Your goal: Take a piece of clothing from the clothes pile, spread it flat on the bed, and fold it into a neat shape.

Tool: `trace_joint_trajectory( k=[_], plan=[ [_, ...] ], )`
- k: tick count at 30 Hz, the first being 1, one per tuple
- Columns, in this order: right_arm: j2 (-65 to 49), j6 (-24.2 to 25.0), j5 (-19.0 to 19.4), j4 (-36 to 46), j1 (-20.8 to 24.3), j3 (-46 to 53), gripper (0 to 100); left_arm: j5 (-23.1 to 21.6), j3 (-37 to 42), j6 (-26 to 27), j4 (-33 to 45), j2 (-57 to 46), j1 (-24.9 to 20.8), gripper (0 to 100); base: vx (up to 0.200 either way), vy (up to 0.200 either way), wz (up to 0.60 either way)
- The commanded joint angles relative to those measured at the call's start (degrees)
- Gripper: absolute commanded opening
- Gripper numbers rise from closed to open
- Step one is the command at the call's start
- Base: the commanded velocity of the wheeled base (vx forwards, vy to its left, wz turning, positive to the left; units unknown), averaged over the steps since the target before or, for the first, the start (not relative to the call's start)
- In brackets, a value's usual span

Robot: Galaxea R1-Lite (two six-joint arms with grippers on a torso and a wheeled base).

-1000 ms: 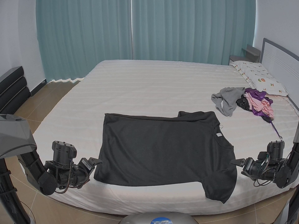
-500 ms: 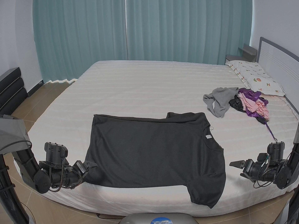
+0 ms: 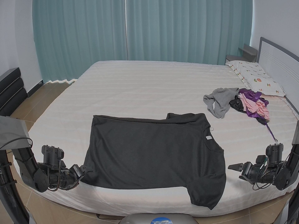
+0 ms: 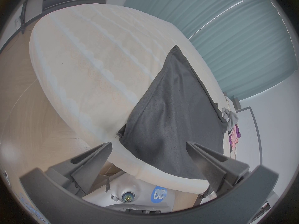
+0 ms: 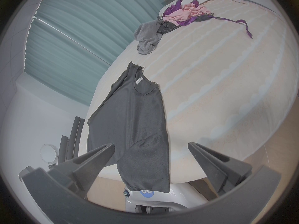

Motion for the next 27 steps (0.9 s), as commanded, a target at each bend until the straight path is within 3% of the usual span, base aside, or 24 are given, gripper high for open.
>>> trace_joint_trajectory(
  k=[1,18,27],
  plan=[
    [0.5,-0.1,-0.1,0.0,0.2,0.0,100,0.2,-0.6,0.3,-0.1,1.9,0.0,100,0.0,0.0,0.0],
    [2.6,-0.5,-0.6,-5.3,0.3,1.4,100,1.5,-4.0,0.7,0.4,3.7,-0.6,100,0.0,0.0,0.0],
    [5.2,-0.8,-0.7,-12.0,0.7,3.4,100,6.0,-5.7,0.3,0.0,6.0,-1.8,100,0.0,0.0,0.0]
  ],
)
